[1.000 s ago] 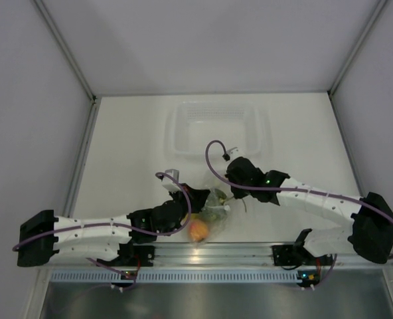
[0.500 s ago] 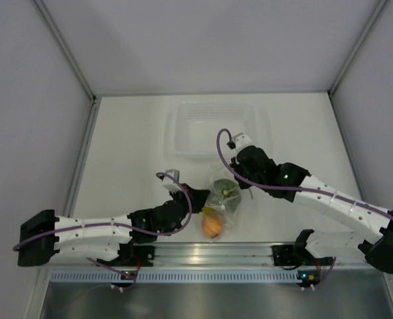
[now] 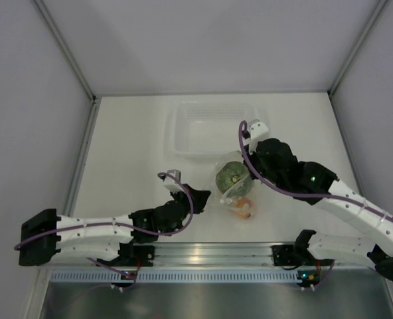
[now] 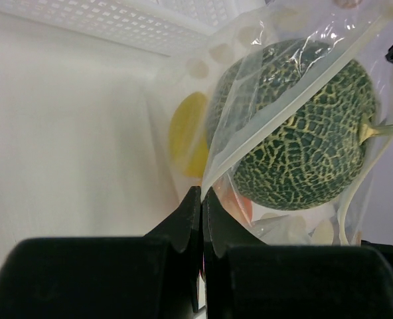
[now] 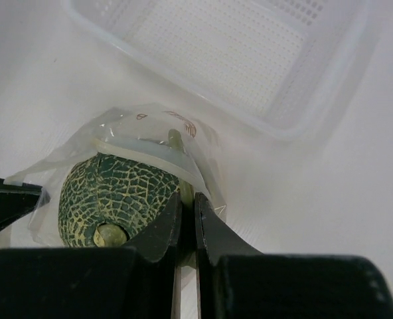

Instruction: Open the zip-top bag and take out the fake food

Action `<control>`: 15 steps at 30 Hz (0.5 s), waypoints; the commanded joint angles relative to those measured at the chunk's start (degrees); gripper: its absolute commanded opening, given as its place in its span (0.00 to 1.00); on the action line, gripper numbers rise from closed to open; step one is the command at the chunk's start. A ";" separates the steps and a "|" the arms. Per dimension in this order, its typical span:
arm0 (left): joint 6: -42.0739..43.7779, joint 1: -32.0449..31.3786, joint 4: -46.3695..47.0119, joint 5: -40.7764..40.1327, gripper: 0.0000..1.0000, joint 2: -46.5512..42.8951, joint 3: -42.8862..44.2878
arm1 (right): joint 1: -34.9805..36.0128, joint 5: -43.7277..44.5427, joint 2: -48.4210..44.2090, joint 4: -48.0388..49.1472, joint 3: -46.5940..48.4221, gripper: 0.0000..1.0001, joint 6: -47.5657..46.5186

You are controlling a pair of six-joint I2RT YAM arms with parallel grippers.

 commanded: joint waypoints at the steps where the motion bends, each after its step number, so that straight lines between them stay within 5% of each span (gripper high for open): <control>1: 0.47 -0.15 0.68 -0.03 0.00 0.16 -0.41 | 0.14 2.25 -2.92 1.80 3.70 0.00 -0.80; 15: 3.27 -0.23 0.77 0.94 0.00 0.16 2.84 | 2.51 -18.76 -1.00 13.48 -0.96 0.00 8.16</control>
